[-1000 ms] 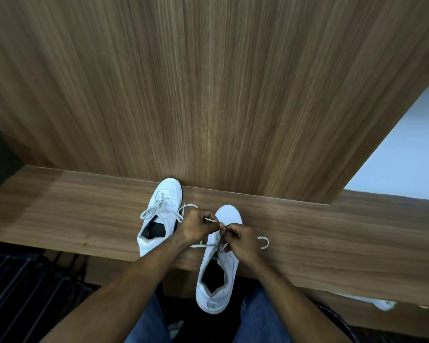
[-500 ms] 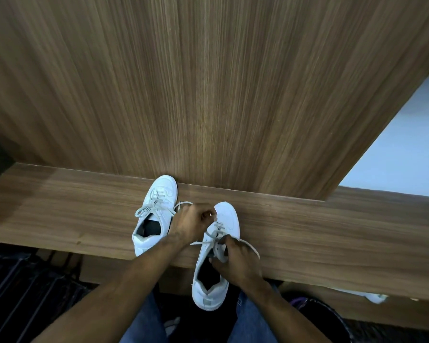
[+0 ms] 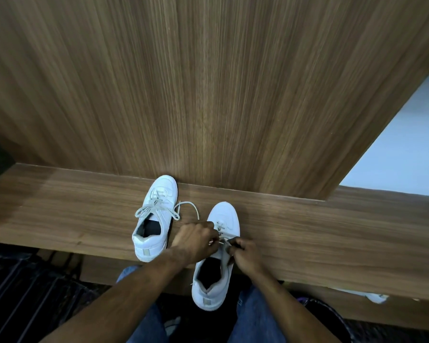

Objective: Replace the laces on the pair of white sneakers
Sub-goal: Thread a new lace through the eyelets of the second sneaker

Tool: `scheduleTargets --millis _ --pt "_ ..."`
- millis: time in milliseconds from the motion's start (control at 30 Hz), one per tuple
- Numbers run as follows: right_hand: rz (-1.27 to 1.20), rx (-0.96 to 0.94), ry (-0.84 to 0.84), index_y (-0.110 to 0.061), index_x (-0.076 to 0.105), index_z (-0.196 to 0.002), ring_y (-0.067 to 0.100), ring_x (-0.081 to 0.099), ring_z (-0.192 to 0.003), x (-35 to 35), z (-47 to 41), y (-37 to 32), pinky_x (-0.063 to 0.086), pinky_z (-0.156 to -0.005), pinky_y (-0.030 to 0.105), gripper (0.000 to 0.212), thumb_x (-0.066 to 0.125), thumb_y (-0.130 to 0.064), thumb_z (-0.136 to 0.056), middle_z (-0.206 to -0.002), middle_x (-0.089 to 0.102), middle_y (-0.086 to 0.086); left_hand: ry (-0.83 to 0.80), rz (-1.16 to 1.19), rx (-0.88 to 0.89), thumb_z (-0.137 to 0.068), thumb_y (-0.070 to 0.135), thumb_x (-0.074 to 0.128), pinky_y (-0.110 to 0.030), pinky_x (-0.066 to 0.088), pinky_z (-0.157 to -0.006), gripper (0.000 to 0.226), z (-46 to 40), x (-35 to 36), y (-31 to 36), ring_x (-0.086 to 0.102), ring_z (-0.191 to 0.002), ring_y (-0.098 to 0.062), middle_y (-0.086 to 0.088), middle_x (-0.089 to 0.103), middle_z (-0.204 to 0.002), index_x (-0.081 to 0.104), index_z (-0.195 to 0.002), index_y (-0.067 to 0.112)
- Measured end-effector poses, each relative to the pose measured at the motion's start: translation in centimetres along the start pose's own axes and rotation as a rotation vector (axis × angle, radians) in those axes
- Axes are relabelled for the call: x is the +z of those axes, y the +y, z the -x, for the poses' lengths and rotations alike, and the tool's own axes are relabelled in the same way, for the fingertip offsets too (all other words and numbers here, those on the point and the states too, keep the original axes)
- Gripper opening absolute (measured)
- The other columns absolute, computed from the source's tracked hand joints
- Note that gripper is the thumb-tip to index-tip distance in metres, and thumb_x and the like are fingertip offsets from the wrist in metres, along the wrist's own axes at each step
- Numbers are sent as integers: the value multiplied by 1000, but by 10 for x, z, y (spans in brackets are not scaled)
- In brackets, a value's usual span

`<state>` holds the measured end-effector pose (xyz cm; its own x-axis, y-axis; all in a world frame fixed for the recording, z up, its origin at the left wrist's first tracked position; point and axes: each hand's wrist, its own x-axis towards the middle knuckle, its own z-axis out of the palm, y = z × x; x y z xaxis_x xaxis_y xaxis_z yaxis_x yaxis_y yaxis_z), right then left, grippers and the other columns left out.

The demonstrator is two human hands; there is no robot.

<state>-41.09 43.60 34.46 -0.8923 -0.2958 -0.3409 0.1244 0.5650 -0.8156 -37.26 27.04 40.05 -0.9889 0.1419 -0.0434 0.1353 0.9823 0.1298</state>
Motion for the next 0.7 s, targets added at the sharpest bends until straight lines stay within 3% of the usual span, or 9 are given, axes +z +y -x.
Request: scheduleTargets --millis 233,367,500,700 --pt "-136 44 10 -31 73 -63 15 70 -70 -4 5 -4 59 -71 38 32 60 -4 -76 -71 73 -3 -133 -21 -22 -92 42 47 -37 45 -87 31 -9 -3 16 49 -117 -21 1 57 -118 65 -109 23" --pt "-174 42 -8 -29 76 -69 18 72 -75 -3 4 -2 59 -74 43 27 59 -8 -72 -76 75 -2 -161 -39 -68 -92 40 48 -40 47 -87 31 -10 -4 23 49 -119 -22 -1 54 -121 64 -112 22" --pt "-198 74 0 -33 75 -65 18 71 -73 -3 4 -2 60 -73 42 37 59 0 -75 -71 73 -4 -137 -81 -64 -92 36 47 -39 46 -87 30 -9 -6 27 48 -120 -23 0 52 -122 64 -112 20" --pt "-374 157 31 -20 76 -70 14 69 -67 -3 11 -6 53 -59 27 35 55 6 -78 -74 75 2 -85 -120 -81 -93 29 48 -37 46 -87 27 -8 1 34 46 -122 -20 3 51 -123 64 -110 18"
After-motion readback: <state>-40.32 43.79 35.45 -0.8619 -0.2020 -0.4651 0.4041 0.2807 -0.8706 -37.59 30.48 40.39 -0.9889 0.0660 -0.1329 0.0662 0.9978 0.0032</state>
